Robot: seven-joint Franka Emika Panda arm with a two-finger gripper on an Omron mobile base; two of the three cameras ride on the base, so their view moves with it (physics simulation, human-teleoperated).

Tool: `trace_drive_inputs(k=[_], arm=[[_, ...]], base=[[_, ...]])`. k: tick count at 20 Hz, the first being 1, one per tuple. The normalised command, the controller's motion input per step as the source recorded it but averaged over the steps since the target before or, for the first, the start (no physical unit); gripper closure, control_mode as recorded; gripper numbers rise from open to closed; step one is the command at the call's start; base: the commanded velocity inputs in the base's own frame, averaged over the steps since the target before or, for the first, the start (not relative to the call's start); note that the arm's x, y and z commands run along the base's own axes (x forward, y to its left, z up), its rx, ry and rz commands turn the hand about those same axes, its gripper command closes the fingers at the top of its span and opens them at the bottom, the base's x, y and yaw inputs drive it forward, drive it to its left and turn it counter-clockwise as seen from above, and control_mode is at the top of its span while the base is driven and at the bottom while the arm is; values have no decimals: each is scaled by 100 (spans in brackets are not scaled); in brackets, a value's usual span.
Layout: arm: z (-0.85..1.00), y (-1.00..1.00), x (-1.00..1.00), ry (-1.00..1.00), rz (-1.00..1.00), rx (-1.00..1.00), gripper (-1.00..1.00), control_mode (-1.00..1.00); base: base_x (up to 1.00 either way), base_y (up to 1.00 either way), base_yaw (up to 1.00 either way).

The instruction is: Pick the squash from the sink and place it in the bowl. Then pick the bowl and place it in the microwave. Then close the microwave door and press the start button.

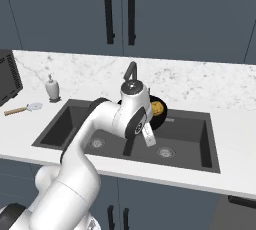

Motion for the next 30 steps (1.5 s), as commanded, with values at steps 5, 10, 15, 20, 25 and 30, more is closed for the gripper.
trace_drive_inputs(k=[5,10,15,20,25,30], arm=[[5,55,-26,-10,-2,13,100,-100],[35,57,-14,1,-2,16,100,-100],[54,52,-26,4,0,6,100,-100],[31,33,-50,0,0,1,100,-100],[29,24,-50,0,0,0,100,-100],[35,48,-33,-1,0,0,100,-100]], base=[[0,0,0],[0,0,0],[0,0,0],[0,0,0],[0,0,0],[0,0,0]])
